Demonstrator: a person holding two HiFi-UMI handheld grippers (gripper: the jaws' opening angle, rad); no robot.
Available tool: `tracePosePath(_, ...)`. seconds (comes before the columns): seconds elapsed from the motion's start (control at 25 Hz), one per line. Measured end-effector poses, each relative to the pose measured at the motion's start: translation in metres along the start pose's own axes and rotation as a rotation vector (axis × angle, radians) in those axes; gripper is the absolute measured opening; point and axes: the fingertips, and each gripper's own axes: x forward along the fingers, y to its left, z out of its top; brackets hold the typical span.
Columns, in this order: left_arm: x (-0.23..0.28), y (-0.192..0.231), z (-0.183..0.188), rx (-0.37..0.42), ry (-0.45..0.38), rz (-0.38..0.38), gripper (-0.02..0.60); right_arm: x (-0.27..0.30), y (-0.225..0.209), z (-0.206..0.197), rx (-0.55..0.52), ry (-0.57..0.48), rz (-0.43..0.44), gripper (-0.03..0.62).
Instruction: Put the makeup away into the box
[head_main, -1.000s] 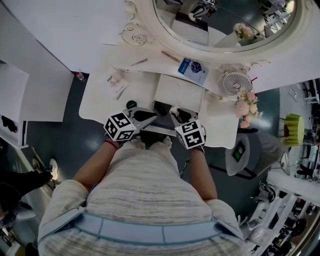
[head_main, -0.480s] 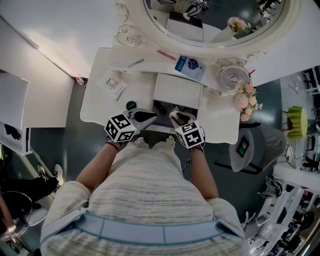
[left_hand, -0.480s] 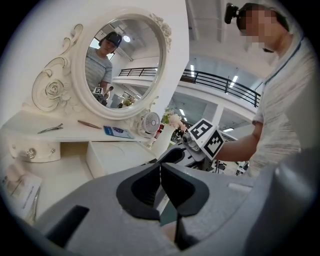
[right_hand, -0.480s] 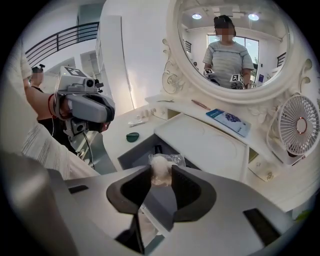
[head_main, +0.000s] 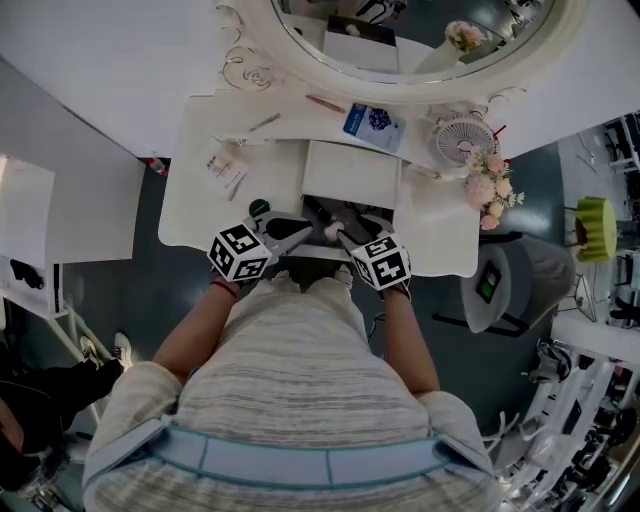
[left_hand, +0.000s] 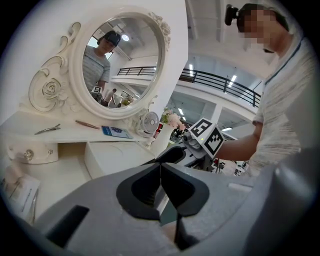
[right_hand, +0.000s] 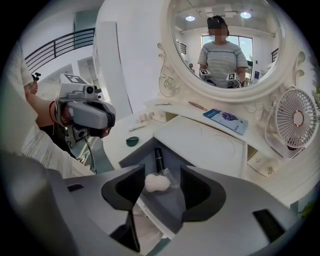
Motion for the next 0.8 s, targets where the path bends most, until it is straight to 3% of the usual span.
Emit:
tracePosePath(0.44, 0.000, 0.001, 0.000, 0.001, -0.007, -0.004, 0.015, -0.009, -0.007, 0.011, 0.014, -0.033, -0.028, 0.195)
tracePosePath(0.8, -0.009, 0.008, 0.000, -0.012, -0.021, 0.019, 0.015, -0.006, -0.023, 0.054, -0.086, -0.052, -0.049, 0.193)
